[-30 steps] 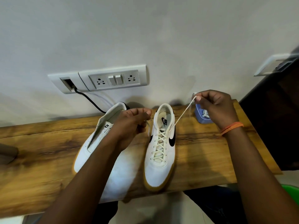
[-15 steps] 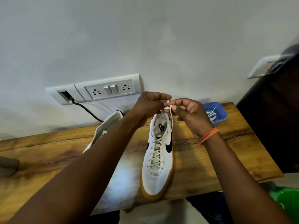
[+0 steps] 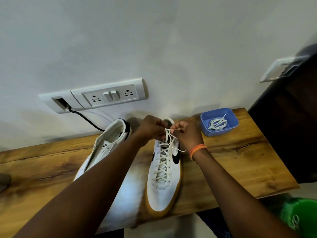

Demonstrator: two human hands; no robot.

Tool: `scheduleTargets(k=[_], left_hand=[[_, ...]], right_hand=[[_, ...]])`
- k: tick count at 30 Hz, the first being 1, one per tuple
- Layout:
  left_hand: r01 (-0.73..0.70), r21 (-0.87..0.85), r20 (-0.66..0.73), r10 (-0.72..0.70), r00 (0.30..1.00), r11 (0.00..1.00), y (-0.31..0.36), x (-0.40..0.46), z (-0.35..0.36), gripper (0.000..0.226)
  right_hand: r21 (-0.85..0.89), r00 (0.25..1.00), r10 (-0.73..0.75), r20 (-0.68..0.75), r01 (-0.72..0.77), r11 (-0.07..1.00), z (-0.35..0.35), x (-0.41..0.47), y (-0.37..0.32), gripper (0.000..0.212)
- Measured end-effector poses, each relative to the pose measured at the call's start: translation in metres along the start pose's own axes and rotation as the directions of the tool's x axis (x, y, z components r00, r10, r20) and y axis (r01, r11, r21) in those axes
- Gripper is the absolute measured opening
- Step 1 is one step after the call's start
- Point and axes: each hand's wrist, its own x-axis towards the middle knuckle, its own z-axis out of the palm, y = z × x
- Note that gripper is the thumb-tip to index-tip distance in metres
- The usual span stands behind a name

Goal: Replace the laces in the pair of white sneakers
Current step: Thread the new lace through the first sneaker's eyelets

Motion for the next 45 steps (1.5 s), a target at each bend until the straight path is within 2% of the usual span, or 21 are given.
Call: scheduleTargets(k=[2, 5, 7, 9, 12, 14, 16, 19, 21, 24, 27, 29, 31, 33, 34, 36, 38, 39, 41, 43, 45], left_hand=[[-0.027, 0.193, -0.078, 0.043, 0.996, 0.981, 0.003, 0.0, 0.003, 0.021], [-0.053, 0.57, -0.105, 0.137, 0.985, 0.82, 0.012, 0.006, 0.009, 0.015], [-0.088, 0.705, -0.072, 0.194, 0.978, 0.704, 0.015, 0.011, 0.011, 0.015], [-0.119, 0.75, -0.032, 0.216, 0.976, 0.651, 0.016, 0.017, 0.009, 0.022], [-0.137, 0.703, -0.072, 0.262, 0.962, 0.697, 0.019, 0.016, 0.0, 0.022], [-0.106, 0.67, -0.176, 0.295, 0.939, 0.735, 0.02, 0.011, -0.011, 0.022], [-0.031, 0.622, -0.265, 0.248, 0.932, 0.782, 0.015, 0.002, -0.022, 0.019], [0.014, 0.483, -0.255, 0.125, 0.959, 0.876, -0.003, -0.015, -0.029, 0.017], [-0.003, 0.462, -0.222, 0.119, 0.968, 0.887, -0.016, -0.027, -0.024, 0.014], [-0.061, 0.486, -0.199, 0.178, 0.964, 0.872, -0.031, -0.04, -0.007, 0.009], [-0.102, 0.463, -0.244, 0.237, 0.941, 0.88, -0.04, -0.046, 0.009, 0.013], [-0.112, 0.444, -0.317, 0.273, 0.908, 0.889, -0.042, -0.047, 0.016, 0.012], [-0.122, 0.459, -0.338, 0.3, 0.892, 0.88, -0.044, -0.048, 0.021, 0.01], [-0.138, 0.501, -0.321, 0.332, 0.887, 0.854, -0.044, -0.048, 0.023, 0.009], [-0.153, 0.529, -0.301, 0.353, 0.886, 0.834, -0.044, -0.047, 0.024, 0.01], [-0.199, 0.543, -0.266, 0.392, 0.881, 0.816, -0.044, -0.043, 0.024, 0.013], [-0.233, 0.496, -0.258, 0.399, 0.88, 0.836, -0.044, -0.039, 0.024, 0.015], [-0.24, 0.471, -0.26, 0.394, 0.882, 0.849, -0.044, -0.037, 0.023, 0.015], [-0.257, 0.378, -0.267, 0.37, 0.89, 0.89, -0.043, -0.036, 0.019, 0.016], [-0.274, 0.264, -0.26, 0.342, 0.903, 0.925, -0.044, -0.039, 0.015, 0.011], [-0.309, 0.262, -0.208, 0.366, 0.907, 0.914, -0.049, -0.041, 0.01, 0.011]], right_hand=[[-0.124, 0.999, -0.033, -0.032, 0.029, 0.992, 0.006, 0.003, 0.001, 0.02], [-0.37, 0.991, -0.135, -0.019, 0.119, 0.921, 0.012, 0.01, -0.001, 0.014], [-0.482, 0.987, -0.161, -0.007, 0.138, 0.865, 0.015, 0.015, -0.004, 0.014], [-0.564, 0.986, -0.163, -0.025, 0.121, 0.817, 0.02, 0.018, -0.005, 0.011], [-0.636, 0.986, -0.149, -0.077, 0.066, 0.769, 0.023, 0.017, -0.003, 0.007], [-0.584, 0.991, -0.091, -0.094, 0.019, 0.811, 0.021, 0.019, -0.001, 0.006], [-0.412, 0.995, -0.03, -0.091, -0.01, 0.911, 0.018, 0.022, -0.005, 0.006], [-0.14, 0.988, 0.031, -0.153, -0.053, 0.989, 0.004, 0.028, -0.011, 0.012], [-0.191, 0.988, 0.121, -0.097, -0.138, 0.972, -0.015, 0.026, -0.012, 0.009], [-0.364, 0.95, 0.294, 0.109, -0.237, 0.901, -0.035, 0.009, -0.006, 0.033], [-0.29, 0.848, 0.445, 0.286, -0.366, 0.884, -0.032, -0.014, -0.005, 0.042], [-0.109, 0.86, 0.431, 0.273, -0.418, 0.902, -0.026, -0.022, -0.008, 0.028], [0.017, 0.927, 0.335, 0.167, -0.343, 0.939, -0.018, -0.022, -0.011, 0.016], [0.05, 0.972, 0.217, 0.093, -0.222, 0.974, -0.008, -0.02, -0.016, 0.014], [-0.002, 0.989, 0.136, 0.062, -0.136, 0.991, -0.002, -0.018, -0.016, 0.014], [-0.254, 0.998, -0.048, 0.047, 0.058, 0.965, 0.008, -0.015, -0.011, 0.012], [-0.527, 0.981, -0.19, 0.046, 0.185, 0.83, 0.017, -0.015, -0.007, 0.014], [-0.609, 0.978, -0.209, 0.028, 0.182, 0.772, 0.021, -0.014, -0.006, 0.016], [-0.693, 0.994, -0.103, -0.024, 0.057, 0.718, 0.027, -0.013, -0.003, 0.02], [-0.704, 0.997, 0.021, -0.073, -0.067, 0.707, 0.031, -0.012, 0.001, 0.026], [-0.654, 0.995, 0.046, -0.084, -0.09, 0.751, 0.033, -0.01, 0.001, 0.026]])
